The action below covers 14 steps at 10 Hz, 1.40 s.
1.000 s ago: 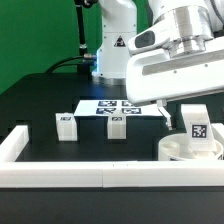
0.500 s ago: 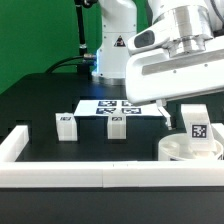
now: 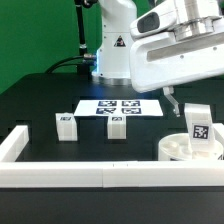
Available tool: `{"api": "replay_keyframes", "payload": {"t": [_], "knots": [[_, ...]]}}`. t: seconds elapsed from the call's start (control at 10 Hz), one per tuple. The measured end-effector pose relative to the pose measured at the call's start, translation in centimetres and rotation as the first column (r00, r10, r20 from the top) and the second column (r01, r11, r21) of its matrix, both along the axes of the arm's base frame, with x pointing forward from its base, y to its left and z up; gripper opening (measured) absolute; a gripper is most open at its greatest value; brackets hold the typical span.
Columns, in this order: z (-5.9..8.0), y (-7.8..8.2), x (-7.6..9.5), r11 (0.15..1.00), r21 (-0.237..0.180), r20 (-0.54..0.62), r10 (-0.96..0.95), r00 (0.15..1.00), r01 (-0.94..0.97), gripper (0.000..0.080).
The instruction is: Assemble stool
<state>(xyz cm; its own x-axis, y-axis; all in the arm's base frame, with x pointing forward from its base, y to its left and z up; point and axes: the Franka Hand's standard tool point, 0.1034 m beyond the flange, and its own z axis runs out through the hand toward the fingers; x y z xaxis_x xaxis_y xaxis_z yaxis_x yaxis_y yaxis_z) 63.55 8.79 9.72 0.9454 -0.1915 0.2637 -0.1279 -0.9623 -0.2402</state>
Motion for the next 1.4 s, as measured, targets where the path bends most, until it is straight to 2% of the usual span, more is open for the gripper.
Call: {"api": "replay_keyframes", "payload": {"t": [0.1,0.3,0.4,0.8,0.9,1.0,1.2,1.3,1.4], "knots": [[0.1,-0.9,0.3,1.000,0.007,-0.039,0.020,0.999,-0.020,0.0649],[0.0,-1.7,-0.4,0.998,0.041,-0.161,0.059,0.985,-0.053,0.0649],[0.4,-2.0,-0.2,0.995,0.044,-0.199,0.092,0.976,-0.085,0.0649],[0.5,-1.8,-0.2,0.991,0.047,-0.213,0.134,0.968,-0.126,0.0649],[0.6,-1.6,-0.2,0.981,0.032,-0.198,0.195,0.960,-0.193,0.0649],[0.9,-1.4,0.1,0.951,-0.007,-0.169,0.304,0.937,-0.310,0.0649],[1.2,-1.6,0.7,0.799,-0.106,-0.108,0.582,0.806,-0.592,0.0649],[1.4,-1.2,1.0,0.732,-0.150,-0.091,0.659,0.747,-0.665,0.0649],[1.3,-1.7,1.0,0.695,-0.161,-0.094,0.696,0.712,-0.701,0.0649]]}}
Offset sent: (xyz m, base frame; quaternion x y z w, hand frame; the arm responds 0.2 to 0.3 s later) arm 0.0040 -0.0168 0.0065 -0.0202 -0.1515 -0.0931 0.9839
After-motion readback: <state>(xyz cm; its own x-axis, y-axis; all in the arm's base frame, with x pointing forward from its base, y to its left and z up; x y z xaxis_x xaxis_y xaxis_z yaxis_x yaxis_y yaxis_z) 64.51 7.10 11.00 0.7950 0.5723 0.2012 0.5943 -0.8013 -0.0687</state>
